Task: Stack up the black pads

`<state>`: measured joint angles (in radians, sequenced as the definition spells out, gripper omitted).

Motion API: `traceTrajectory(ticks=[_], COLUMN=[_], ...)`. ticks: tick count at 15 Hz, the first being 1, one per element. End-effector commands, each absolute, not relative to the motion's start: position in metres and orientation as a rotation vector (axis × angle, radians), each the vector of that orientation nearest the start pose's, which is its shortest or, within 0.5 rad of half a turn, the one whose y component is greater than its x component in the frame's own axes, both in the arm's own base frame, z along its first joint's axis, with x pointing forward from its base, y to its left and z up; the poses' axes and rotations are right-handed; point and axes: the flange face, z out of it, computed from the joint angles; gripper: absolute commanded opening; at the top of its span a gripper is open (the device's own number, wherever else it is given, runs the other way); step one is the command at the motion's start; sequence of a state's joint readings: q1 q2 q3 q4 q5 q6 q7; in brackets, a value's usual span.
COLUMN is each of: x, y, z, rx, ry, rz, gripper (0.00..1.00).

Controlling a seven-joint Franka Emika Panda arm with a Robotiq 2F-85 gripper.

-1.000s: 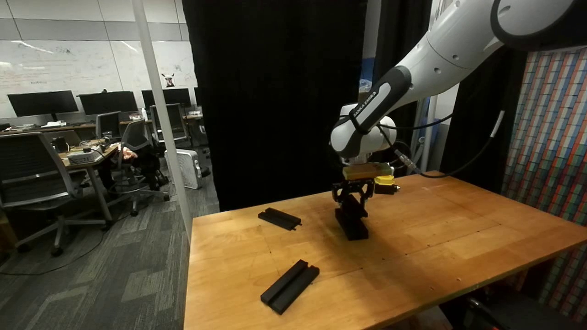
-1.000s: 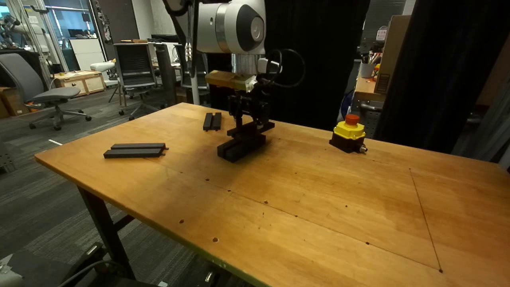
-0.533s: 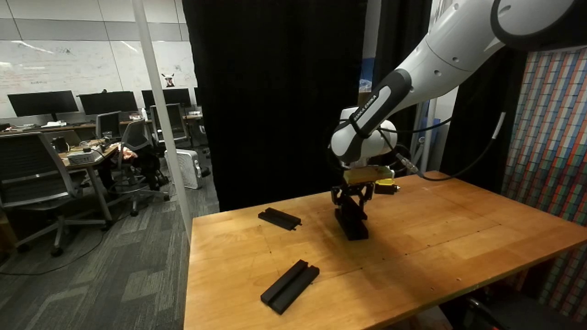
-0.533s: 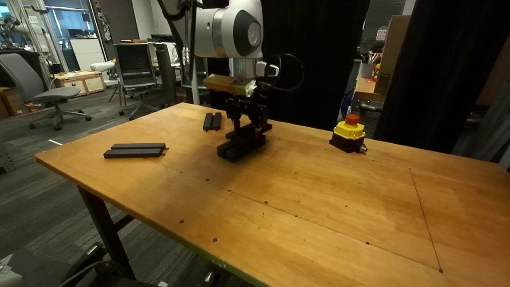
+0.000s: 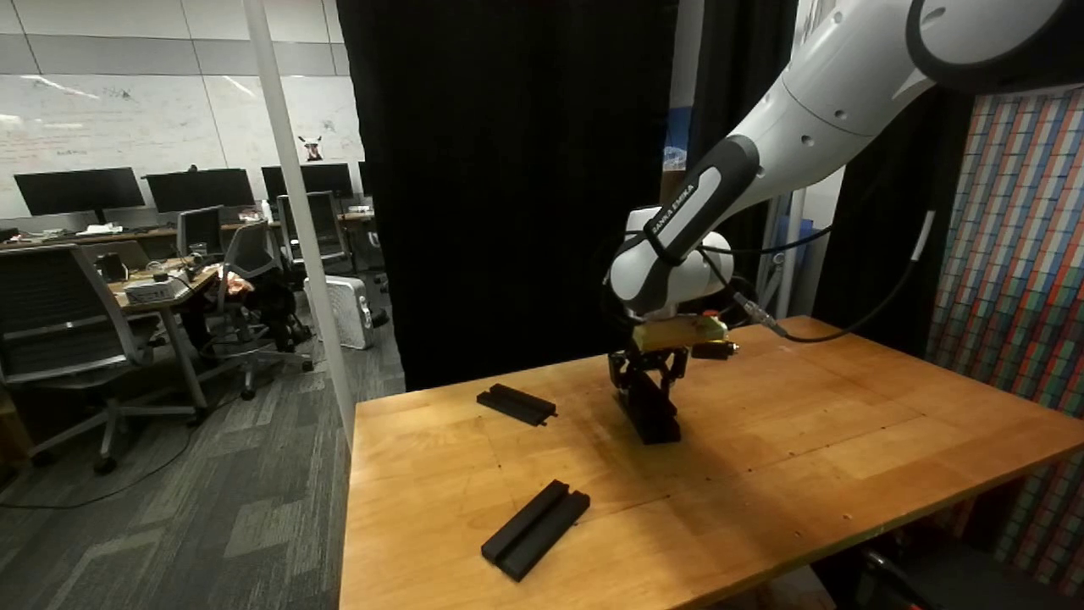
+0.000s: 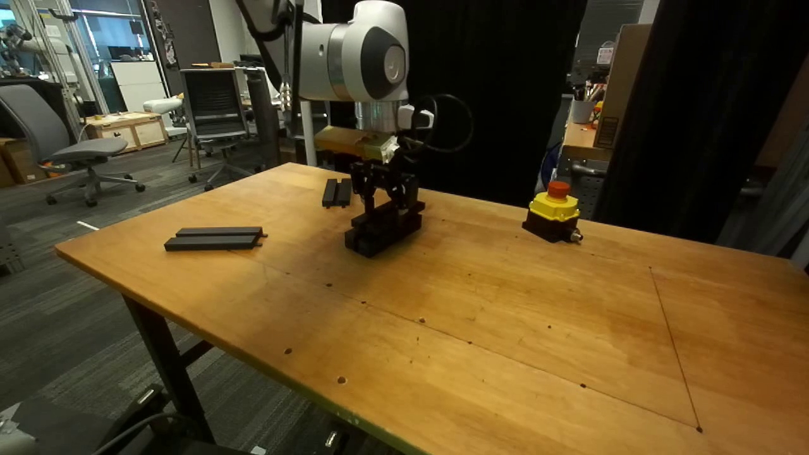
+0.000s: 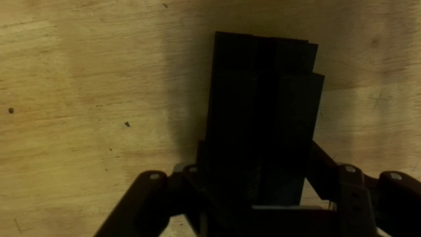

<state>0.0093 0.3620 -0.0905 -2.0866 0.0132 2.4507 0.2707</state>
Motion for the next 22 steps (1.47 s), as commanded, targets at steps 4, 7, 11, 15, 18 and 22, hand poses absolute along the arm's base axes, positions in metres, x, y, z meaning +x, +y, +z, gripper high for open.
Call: traceTrajectory(ticks=[4, 7, 11, 15, 18, 22], x=[0.569, 0.566, 0.565, 0.564, 0.563, 0.562], y=[-0.041, -0.041, -0.040, -0.039, -0.037, -0.035], z=[0.260, 0.263, 0.268, 0.271, 0.270, 0.267], rx=[-3.107, -3.106, -3.098, -3.084, -3.079, -3.074], ry=[0.589, 0.597, 0.641, 0.681, 0.690, 0.677], rz=[-0.048, -0.050, -0.053, -0.059, -0.054, -0.049], gripper=[0.46, 0.46, 0.46, 0.46, 0.46, 0.46])
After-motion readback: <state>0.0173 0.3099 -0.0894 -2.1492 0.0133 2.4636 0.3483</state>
